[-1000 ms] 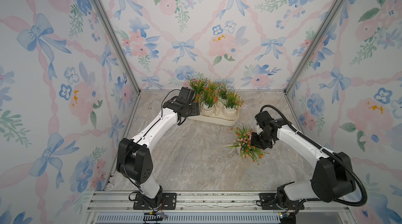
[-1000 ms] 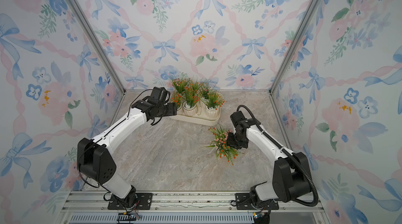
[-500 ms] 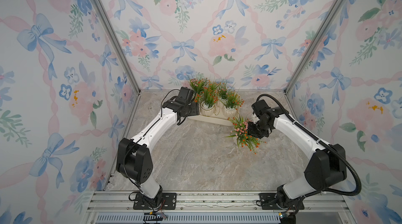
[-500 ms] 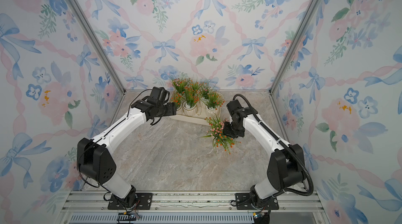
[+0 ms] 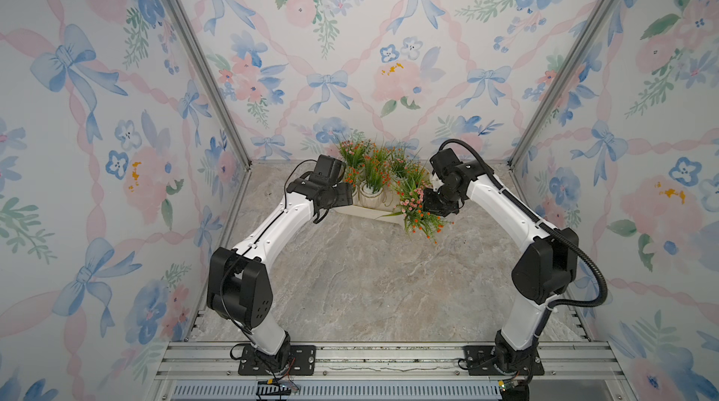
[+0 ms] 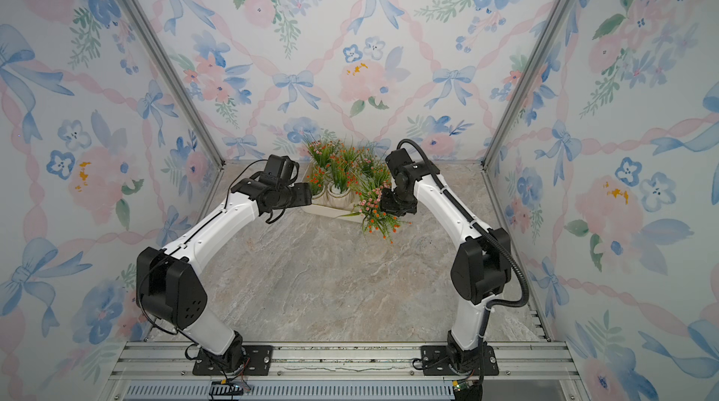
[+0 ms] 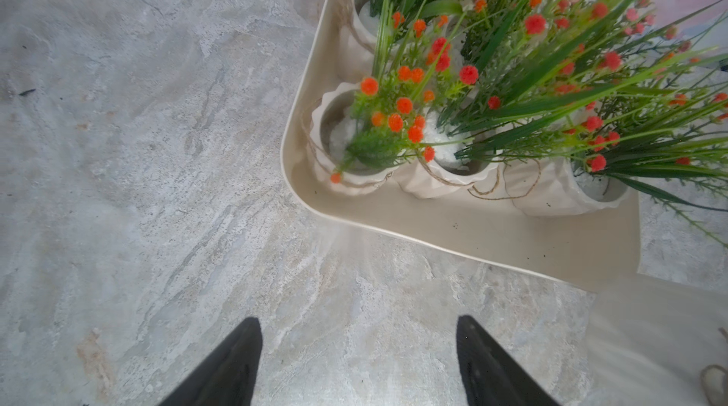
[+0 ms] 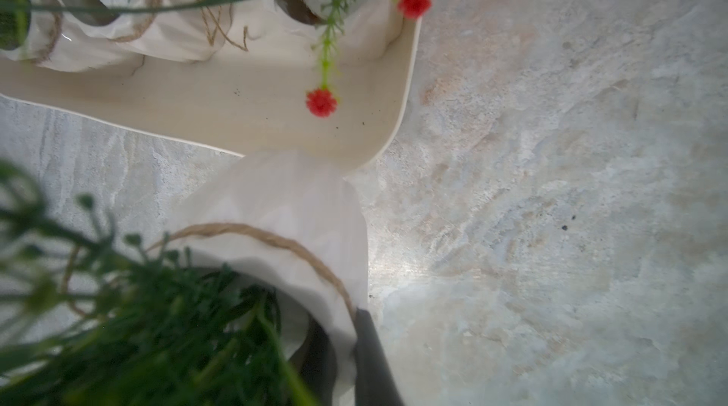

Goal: Put the potted gypsophila into the storage box
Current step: Place the baby's breath potted plant at the storage box.

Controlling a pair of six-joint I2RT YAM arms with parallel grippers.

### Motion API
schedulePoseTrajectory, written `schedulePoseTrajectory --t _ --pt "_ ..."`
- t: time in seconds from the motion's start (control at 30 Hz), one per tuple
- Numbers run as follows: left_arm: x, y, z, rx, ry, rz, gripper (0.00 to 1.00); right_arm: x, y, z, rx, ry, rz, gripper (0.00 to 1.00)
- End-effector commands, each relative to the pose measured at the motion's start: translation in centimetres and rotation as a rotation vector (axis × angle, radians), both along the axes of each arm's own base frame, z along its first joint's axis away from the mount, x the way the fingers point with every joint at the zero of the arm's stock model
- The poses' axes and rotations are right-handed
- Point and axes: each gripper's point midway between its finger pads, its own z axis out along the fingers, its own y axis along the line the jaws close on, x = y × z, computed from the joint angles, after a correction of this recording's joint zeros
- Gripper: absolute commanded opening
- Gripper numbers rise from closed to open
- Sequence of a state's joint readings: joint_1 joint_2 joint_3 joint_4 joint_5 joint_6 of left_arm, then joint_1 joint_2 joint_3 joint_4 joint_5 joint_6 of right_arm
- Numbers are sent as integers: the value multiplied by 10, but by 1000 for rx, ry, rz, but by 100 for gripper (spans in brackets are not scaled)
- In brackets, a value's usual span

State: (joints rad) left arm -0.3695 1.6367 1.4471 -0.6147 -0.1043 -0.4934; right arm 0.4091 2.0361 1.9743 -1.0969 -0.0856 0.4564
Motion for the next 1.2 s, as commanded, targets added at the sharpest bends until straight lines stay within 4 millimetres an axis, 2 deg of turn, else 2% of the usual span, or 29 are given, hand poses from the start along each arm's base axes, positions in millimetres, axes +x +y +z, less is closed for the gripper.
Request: schedulePoseTrajectory --t 0.0,0.27,0.67,0.97,1.17 --pt "-3 6 9 -2 -25 -16 79 13 14 8 33 -8 4 0" --pt "7 15 11 -7 -26 -13 79 51 40 8 83 -40 -2 0" --pt "15 29 10 -12 -22 -7 79 88 57 -17 153 -86 -70 0" --pt "13 41 4 -8 -10 5 79 93 65 -35 184 -58 -82 0" --pt "13 44 2 -8 -3 5 79 93 62 -44 167 -46 -88 0"
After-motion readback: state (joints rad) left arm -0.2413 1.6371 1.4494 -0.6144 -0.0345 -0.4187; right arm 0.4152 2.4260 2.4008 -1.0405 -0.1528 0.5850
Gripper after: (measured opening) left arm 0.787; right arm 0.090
